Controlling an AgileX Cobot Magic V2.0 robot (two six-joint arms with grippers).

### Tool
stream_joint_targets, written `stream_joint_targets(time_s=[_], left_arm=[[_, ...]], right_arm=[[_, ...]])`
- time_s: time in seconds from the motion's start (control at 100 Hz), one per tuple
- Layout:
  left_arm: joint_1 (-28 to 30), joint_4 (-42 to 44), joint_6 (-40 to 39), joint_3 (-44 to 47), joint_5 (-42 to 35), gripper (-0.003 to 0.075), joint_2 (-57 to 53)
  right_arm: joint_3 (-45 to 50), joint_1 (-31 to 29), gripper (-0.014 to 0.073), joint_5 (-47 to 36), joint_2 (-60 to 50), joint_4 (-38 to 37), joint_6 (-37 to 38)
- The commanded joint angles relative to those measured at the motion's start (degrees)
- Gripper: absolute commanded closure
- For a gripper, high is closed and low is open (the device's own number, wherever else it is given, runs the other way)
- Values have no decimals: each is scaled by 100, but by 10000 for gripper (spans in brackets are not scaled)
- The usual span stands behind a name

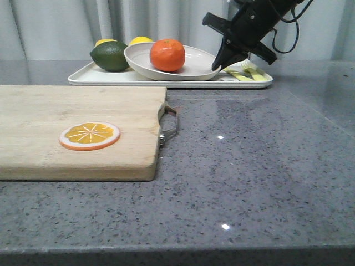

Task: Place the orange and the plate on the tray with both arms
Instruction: 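Lower the plate with the orange onto the white tray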

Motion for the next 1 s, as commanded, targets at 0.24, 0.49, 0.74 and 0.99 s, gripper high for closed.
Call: stream_joint_targets(time_s=[0.24, 0.49, 0.74, 0.99], left_arm=[[19, -38, -53, -146, -510, 739, 36], [19, -38, -53, -146, -513, 739, 36], [19, -38, -53, -146, -513, 739, 36], [19, 37, -53, -133, -524, 739, 36]], right_arm=[[-260, -11, 664, -183, -403, 185, -57], [-260, -11, 437, -141, -403, 207, -57], [-399, -31, 370, -16, -409, 207, -57], [-995, -175, 438, 789, -409, 202, -57]])
